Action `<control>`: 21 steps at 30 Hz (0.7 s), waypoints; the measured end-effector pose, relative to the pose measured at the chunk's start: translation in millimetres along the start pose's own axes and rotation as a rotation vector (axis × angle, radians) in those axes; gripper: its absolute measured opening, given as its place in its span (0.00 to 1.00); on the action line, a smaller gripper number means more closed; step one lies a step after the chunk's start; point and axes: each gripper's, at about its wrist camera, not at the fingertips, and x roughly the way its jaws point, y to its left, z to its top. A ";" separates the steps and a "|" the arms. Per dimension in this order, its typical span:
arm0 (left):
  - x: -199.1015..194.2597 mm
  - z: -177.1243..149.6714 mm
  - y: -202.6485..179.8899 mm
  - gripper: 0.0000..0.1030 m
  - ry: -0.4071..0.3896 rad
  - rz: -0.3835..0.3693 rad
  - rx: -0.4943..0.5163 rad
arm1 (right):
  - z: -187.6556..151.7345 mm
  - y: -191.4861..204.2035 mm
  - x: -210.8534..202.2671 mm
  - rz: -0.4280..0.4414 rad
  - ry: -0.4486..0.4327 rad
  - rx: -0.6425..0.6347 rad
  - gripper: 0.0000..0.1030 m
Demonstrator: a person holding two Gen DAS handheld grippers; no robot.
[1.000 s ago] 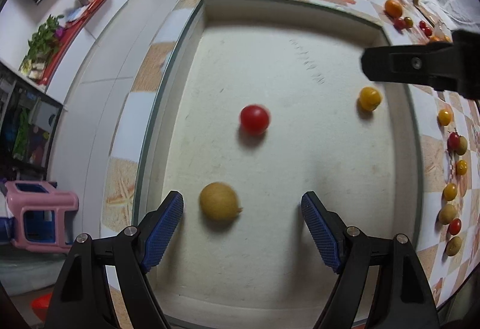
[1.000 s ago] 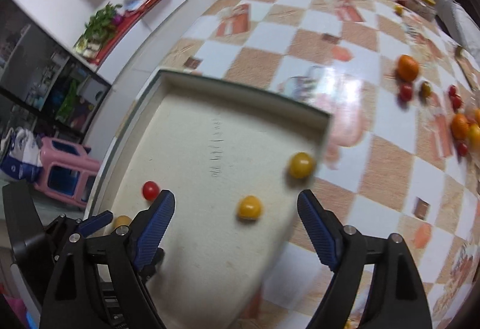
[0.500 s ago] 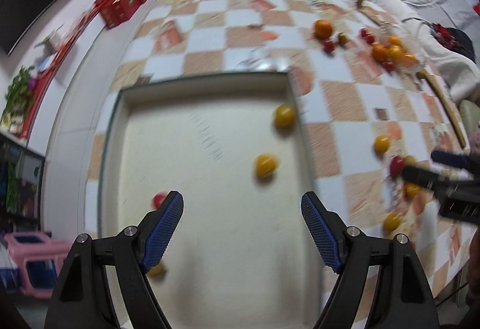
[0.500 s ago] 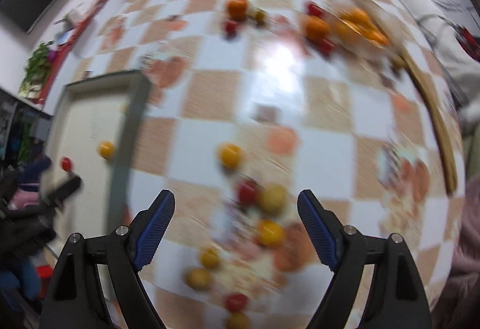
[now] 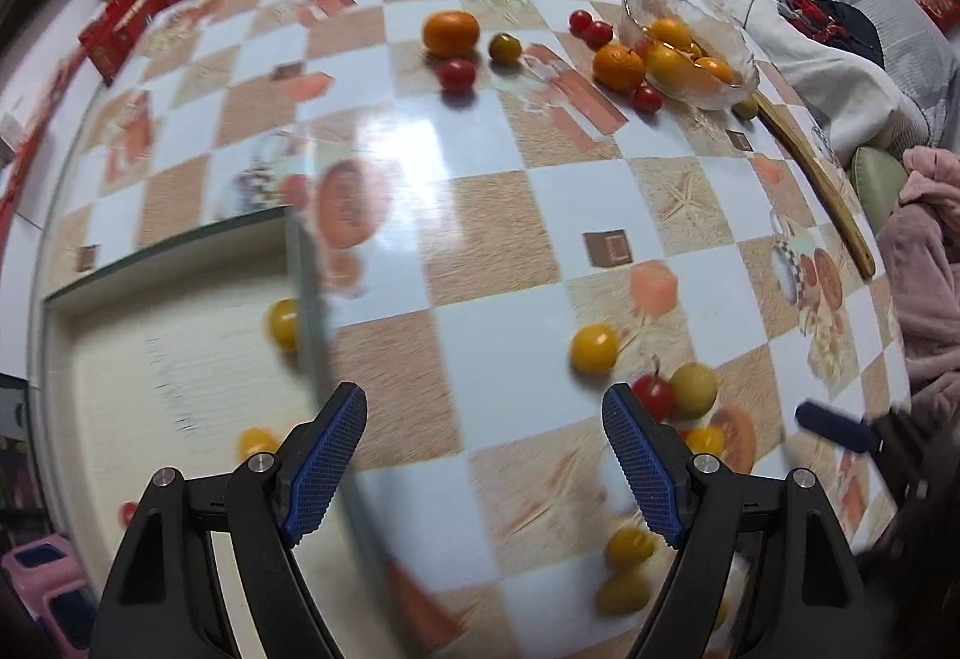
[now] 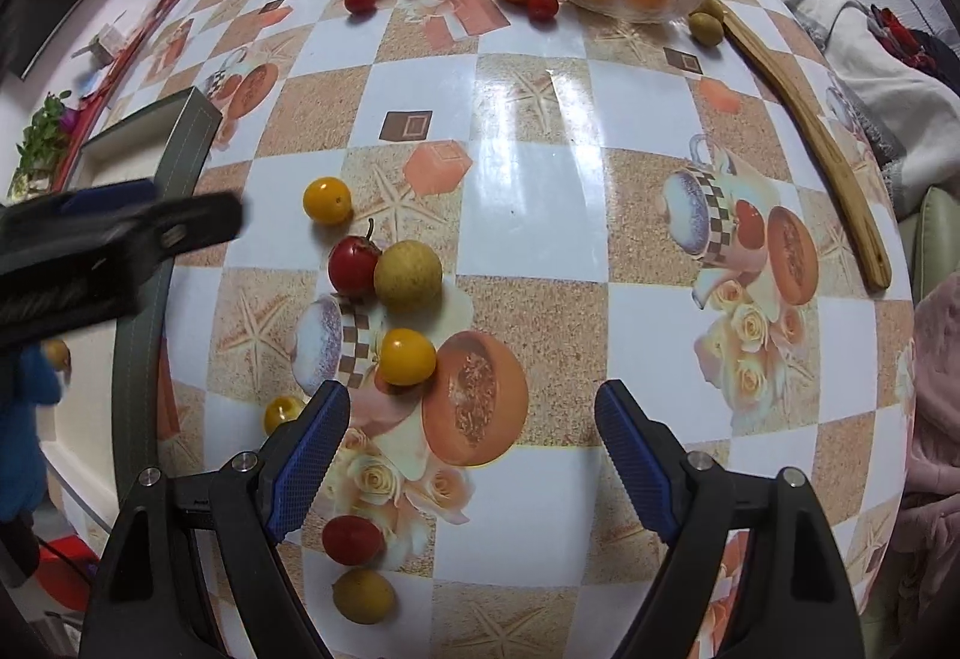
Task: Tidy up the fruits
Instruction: 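Return both tools to the table and grasp a yellow tomato with each tool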
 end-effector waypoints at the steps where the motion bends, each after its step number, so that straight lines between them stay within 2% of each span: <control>1: 4.5 3.3 -2.8 0.80 0.004 -0.003 -0.005 | -1.4 -0.3 0.0 0.003 -0.008 -0.003 0.80; 2: 7.9 5.5 -5.3 0.80 0.005 -0.006 -0.008 | -2.4 -0.7 0.1 0.008 -0.012 -0.005 0.78; 4: 15.3 10.6 -11.9 0.80 0.006 -0.003 -0.003 | -4.2 -0.1 2.1 0.018 -0.019 -0.011 0.67; 6: 21.4 14.0 -18.6 0.80 0.011 0.001 0.008 | -6.8 -0.5 3.3 0.030 -0.018 -0.015 0.63; 15: 39.1 17.2 -29.1 0.79 0.029 0.038 0.011 | -8.1 10.0 8.6 0.053 -0.055 -0.056 0.62; 17: 40.8 16.7 -30.3 0.74 0.028 0.058 0.016 | -7.1 12.4 9.0 0.053 -0.067 -0.066 0.61; 20: 44.1 16.3 -34.6 0.71 0.027 0.069 0.027 | -4.8 15.4 8.9 0.050 -0.087 -0.081 0.43; 21: 45.1 17.8 -35.4 0.68 0.026 0.081 0.032 | -3.7 17.2 9.3 0.049 -0.090 -0.089 0.32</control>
